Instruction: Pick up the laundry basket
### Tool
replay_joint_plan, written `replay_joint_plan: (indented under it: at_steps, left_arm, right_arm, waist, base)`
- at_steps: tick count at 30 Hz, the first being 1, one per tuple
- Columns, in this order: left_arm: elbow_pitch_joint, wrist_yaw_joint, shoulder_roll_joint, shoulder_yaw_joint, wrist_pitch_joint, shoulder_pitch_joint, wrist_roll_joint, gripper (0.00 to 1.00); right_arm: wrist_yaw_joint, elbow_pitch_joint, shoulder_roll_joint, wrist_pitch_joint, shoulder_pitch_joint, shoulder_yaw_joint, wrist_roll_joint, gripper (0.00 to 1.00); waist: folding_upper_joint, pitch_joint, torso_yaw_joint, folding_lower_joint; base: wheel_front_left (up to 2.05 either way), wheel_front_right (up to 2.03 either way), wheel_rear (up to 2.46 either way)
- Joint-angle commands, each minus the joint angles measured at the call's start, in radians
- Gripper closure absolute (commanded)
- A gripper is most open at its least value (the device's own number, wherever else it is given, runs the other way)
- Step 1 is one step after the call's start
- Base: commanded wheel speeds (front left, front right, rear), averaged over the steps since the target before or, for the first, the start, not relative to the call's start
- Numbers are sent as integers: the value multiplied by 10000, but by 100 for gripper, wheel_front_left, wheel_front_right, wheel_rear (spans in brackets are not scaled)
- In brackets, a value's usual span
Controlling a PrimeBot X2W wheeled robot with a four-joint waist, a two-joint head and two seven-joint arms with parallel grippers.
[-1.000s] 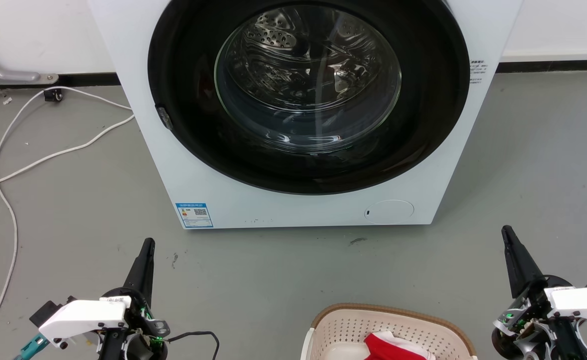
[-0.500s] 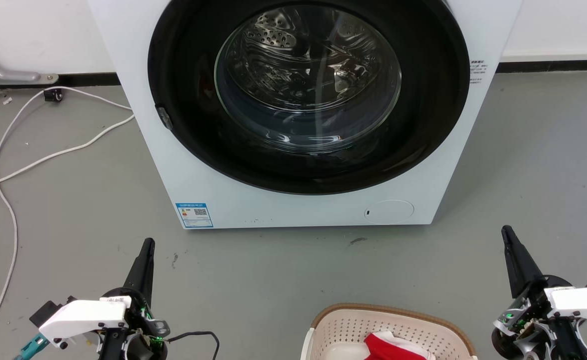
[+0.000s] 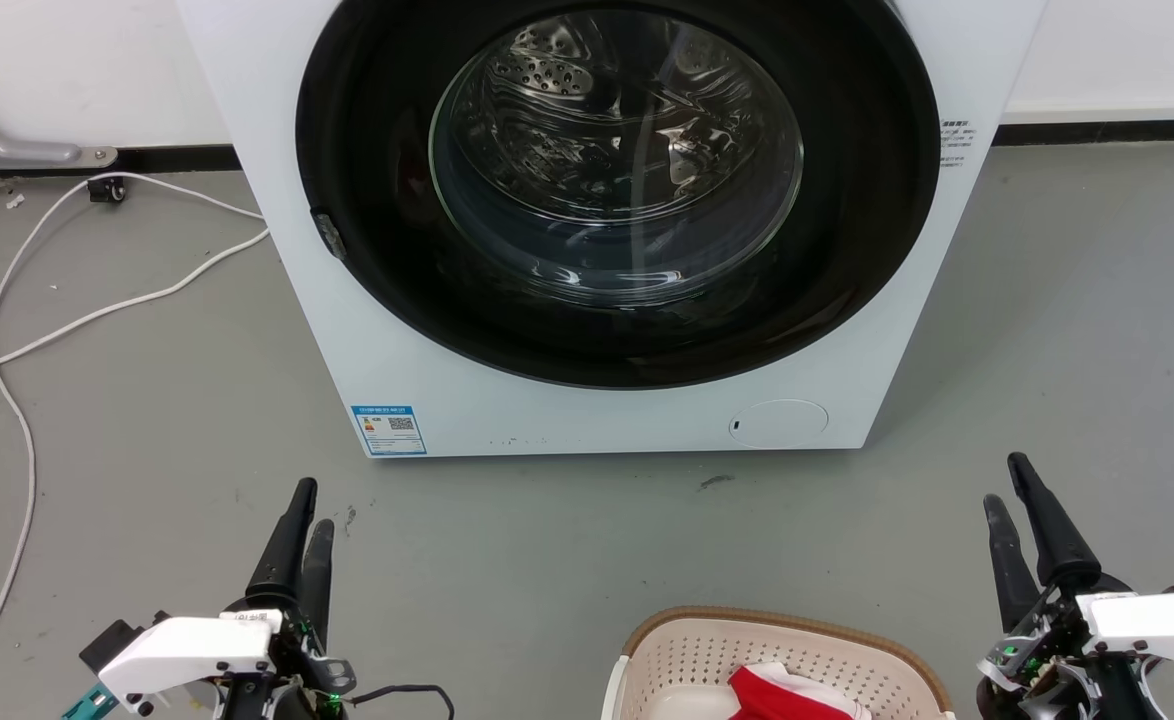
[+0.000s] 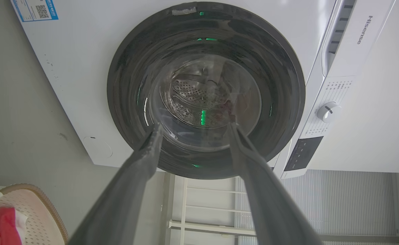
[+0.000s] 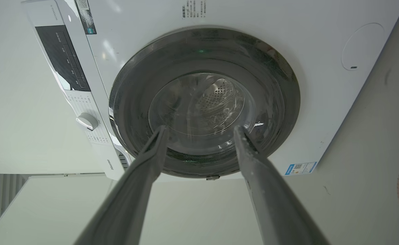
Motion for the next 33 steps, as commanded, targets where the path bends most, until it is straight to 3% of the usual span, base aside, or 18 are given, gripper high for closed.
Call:
replay_joint_plan:
  at_steps: [1,6,12,33]
  left_arm:
    - [-239,-12,41,-70,-78,-243,-16,0]
    - [-454,-14,74,-330,-371,-306,272,0]
    - [-700,-16,174,-580,-680,-421,1448,0]
    - [-1409,-24,29,-896,-1482,-327,6269,0]
  right_arm:
    - [0,-272,-19,-89,-194,63,-108,0]
    - [0,-501,-24,-345,-169,220,-359,0]
    - [1,-771,-22,-619,-129,203,-1215,0]
    - [1,-1769,6,-1430,230,526,-7186,0]
  waist:
    - [0,2,-2,0]
    - [0,10,-3,0]
    - [0,24,-2,0]
    - [0,0,-57,0]
  base:
    - [0,0,0]
    - [0,0,0]
    - [0,0,0]
    - [0,0,0]
